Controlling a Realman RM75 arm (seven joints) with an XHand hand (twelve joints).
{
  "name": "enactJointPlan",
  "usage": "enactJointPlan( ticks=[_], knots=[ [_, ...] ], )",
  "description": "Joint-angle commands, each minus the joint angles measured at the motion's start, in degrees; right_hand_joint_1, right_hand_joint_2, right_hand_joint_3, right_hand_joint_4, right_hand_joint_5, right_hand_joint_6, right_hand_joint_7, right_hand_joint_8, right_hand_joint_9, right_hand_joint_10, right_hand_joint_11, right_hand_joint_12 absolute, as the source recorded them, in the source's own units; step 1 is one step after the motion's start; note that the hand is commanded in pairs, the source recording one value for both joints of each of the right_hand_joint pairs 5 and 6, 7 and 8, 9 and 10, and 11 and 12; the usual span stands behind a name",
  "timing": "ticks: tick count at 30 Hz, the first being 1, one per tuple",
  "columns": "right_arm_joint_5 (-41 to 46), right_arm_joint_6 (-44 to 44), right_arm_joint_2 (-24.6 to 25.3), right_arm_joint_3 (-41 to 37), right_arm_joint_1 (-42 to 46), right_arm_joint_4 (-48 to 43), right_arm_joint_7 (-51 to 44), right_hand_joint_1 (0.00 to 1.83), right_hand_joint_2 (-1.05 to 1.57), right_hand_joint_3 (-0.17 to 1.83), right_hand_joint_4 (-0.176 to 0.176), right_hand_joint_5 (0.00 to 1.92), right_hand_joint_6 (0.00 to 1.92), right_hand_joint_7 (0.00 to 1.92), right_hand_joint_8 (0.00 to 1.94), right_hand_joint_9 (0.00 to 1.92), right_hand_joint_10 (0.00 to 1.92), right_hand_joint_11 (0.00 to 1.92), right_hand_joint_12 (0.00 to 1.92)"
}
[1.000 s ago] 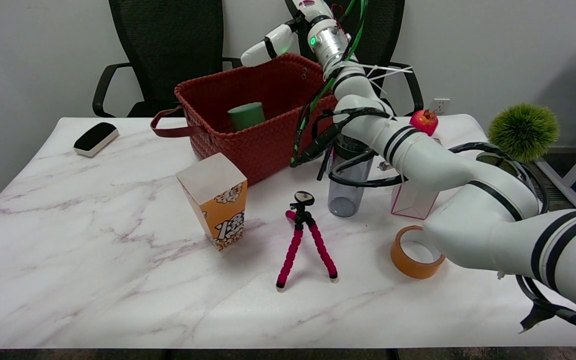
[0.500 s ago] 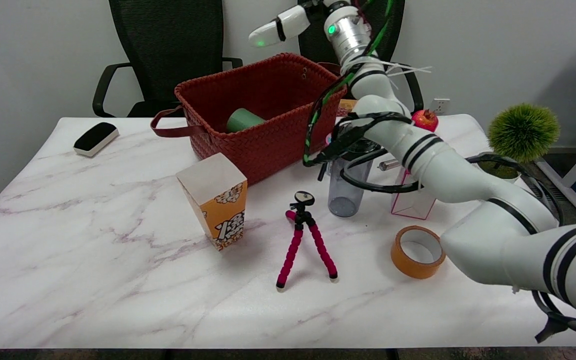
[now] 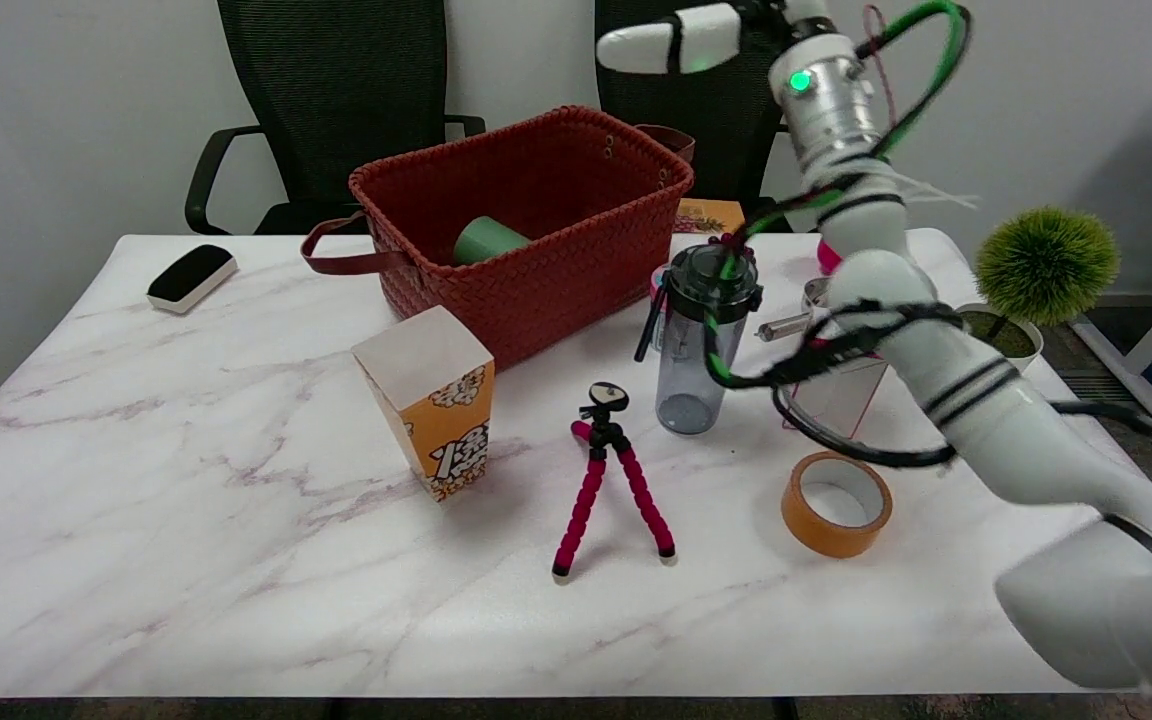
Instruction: Place the green mug into the brown storage basket.
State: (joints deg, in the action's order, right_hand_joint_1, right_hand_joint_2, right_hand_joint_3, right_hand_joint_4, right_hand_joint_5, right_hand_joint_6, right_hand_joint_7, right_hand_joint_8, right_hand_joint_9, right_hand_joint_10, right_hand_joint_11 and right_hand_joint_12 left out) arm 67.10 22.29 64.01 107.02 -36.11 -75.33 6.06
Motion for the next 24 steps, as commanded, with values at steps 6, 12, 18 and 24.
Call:
enactJointPlan(
  ticks=[6, 12, 18, 24],
  knots=[
    [-5.47, 18.42, -8.66, -15.52, 41.79, -31.44, 1.09, 0.85, -0.04, 0.21, 0.000, 0.00, 0.00, 0.00, 0.00, 0.00, 0.00, 0.00, 0.00],
    [-4.64, 27.51, -7.28, -10.61, 46.28, -30.61, 0.54, 0.85, -0.01, 0.19, 0.000, 0.00, 0.00, 0.00, 0.00, 0.00, 0.00, 0.00, 0.00],
    [-2.04, 36.71, -7.04, -3.38, 47.49, -29.42, 0.54, 0.87, 0.05, 0.17, 0.000, 0.00, 0.00, 0.00, 0.00, 0.00, 0.00, 0.00, 0.00],
    [-1.99, 35.56, -6.51, -2.12, 49.44, -31.58, 0.46, 0.91, 0.03, 0.24, 0.000, 0.00, 0.00, 0.00, 0.00, 0.00, 0.00, 0.00, 0.00]
  ],
)
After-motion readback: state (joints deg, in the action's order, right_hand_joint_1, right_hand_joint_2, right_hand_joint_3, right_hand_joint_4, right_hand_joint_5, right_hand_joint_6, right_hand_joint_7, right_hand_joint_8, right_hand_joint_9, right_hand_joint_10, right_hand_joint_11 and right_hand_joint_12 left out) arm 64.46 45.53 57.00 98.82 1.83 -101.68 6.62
